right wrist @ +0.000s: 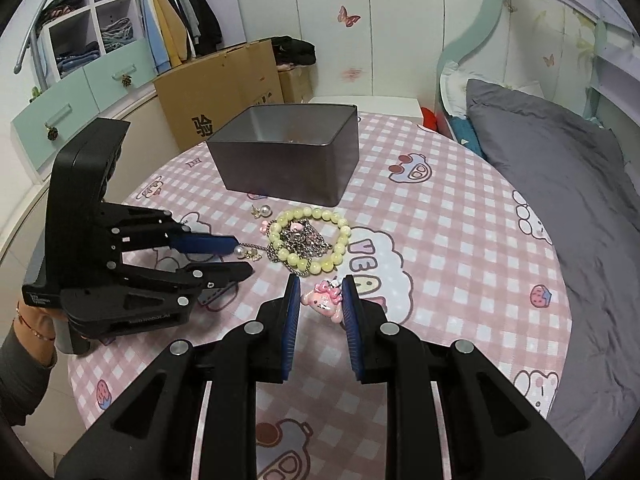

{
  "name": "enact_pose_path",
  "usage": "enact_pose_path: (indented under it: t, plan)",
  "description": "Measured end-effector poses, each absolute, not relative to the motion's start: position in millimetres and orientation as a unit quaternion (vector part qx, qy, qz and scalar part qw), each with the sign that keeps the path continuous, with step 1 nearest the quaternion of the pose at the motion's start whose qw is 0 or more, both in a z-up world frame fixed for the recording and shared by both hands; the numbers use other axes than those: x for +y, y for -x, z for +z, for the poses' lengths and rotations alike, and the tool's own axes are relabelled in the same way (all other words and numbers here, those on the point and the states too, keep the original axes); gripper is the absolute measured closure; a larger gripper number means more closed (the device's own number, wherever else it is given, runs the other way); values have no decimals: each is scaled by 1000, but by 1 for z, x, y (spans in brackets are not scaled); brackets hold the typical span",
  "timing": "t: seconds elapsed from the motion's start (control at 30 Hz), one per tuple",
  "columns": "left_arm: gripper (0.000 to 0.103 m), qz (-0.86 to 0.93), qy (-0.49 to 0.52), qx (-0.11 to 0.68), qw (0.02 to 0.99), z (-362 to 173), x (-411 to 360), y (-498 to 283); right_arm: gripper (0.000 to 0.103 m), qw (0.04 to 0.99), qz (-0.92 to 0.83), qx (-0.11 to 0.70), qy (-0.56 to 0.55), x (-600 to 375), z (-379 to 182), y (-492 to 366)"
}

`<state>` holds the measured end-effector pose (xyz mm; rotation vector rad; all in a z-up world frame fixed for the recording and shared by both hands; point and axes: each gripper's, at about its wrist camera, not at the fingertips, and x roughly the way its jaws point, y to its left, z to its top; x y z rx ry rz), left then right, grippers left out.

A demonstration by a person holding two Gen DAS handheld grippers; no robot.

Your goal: Organize jewelry

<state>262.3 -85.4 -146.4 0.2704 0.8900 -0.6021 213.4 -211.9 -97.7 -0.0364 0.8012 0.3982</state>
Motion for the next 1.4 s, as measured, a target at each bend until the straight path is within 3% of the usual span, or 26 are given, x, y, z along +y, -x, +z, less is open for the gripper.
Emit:
enact_pose_path:
  t: [0.13,0.33,0.9,1.4]
  plan:
    - [92,-288,-131,425,848,-146,-84,-262,84,901,197,386,17,-208,-95,-215]
    - [92,-306,-116,428,842,-142,-78,-260,84,902,207,378,16,-201,-86,-215]
    - [92,-331,75,372,864,-59,9,-297,84,905,251,339,-54,-176,-39,-265]
    - [92,-286,61,433,853,-88,-13,-368,84,896,222,380,-59,-154,-70,-333]
